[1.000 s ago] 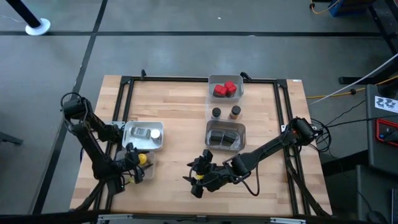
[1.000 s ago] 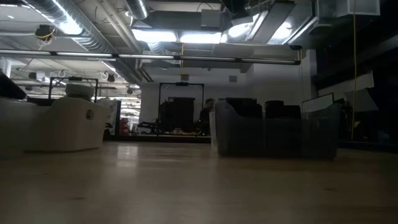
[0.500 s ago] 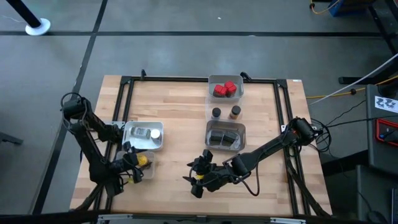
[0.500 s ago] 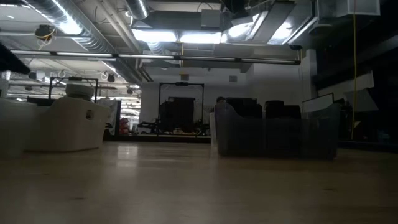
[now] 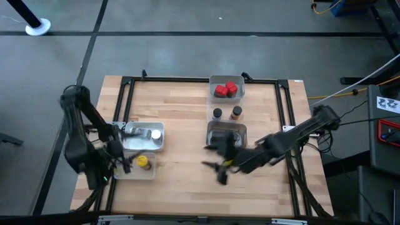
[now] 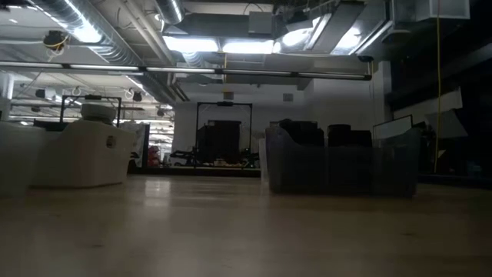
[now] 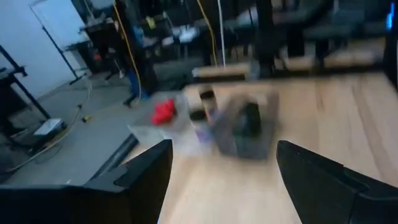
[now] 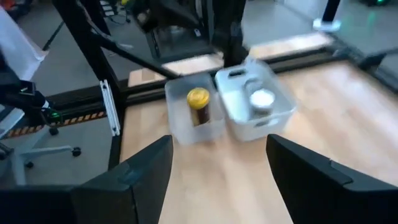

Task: Sort spices by type
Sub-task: Return to Home Position

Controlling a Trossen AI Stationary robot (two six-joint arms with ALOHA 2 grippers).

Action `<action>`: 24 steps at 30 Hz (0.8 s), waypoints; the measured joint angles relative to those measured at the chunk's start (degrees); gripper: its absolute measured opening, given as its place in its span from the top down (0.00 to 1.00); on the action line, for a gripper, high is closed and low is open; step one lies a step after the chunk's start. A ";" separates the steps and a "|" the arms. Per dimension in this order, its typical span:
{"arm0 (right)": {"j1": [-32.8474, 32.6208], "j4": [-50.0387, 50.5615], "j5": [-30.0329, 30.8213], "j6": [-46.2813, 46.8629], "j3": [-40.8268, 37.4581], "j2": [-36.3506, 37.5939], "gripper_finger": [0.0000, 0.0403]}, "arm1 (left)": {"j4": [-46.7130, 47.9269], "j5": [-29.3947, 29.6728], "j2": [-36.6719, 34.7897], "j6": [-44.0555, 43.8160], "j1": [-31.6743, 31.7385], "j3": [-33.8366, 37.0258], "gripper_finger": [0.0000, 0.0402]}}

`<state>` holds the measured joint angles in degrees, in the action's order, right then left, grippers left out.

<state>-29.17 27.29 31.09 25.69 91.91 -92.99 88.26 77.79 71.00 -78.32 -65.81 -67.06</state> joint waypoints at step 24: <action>5.98 20.00 -0.87 -16.94 -4.70 28.42 0.36 | -0.74 11.71 -36.45 1.88 2.00 10.70 0.31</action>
<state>-23.20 47.30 30.22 8.75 87.20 -64.57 87.53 89.50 34.55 -76.44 -63.81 -56.36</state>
